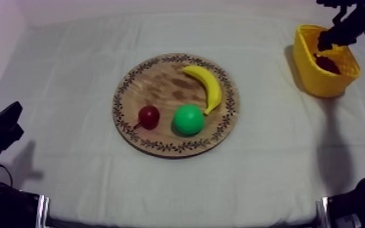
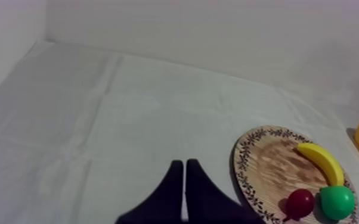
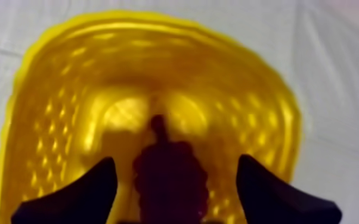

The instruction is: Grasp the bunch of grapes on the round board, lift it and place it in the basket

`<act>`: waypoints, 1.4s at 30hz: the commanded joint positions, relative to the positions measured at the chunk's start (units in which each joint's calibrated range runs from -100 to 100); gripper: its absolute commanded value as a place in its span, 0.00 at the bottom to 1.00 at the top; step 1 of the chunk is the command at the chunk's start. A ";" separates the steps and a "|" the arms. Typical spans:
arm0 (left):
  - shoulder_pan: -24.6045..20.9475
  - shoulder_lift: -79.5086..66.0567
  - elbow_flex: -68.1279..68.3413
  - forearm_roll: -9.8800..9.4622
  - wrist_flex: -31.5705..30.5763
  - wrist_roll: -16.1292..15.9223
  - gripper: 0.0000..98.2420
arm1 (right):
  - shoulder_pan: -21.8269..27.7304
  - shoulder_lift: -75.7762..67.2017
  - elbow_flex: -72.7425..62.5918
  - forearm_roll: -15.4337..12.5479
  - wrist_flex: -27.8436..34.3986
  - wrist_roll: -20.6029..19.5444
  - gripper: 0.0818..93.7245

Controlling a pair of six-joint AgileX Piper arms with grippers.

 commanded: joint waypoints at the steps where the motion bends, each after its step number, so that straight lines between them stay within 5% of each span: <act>1: -0.03 0.00 -0.03 0.02 0.01 -0.01 0.00 | 0.12 -3.61 1.68 0.13 -0.70 -0.12 0.61; 14: -0.03 0.00 -0.03 0.02 0.01 -0.01 0.00 | -0.12 -26.86 24.04 7.37 -15.12 -9.50 0.55; 31: -0.03 0.00 -0.03 0.02 0.01 -0.01 0.00 | 0.57 -55.76 50.79 7.69 -25.15 -9.97 0.52; 35: -0.03 0.00 -0.03 0.02 0.01 -0.01 0.00 | -0.23 -63.80 59.91 4.71 -29.28 -6.90 0.51; 42: -0.03 0.00 -0.03 0.02 0.01 -0.01 0.00 | -2.80 -77.85 72.98 -7.41 -32.87 4.62 0.46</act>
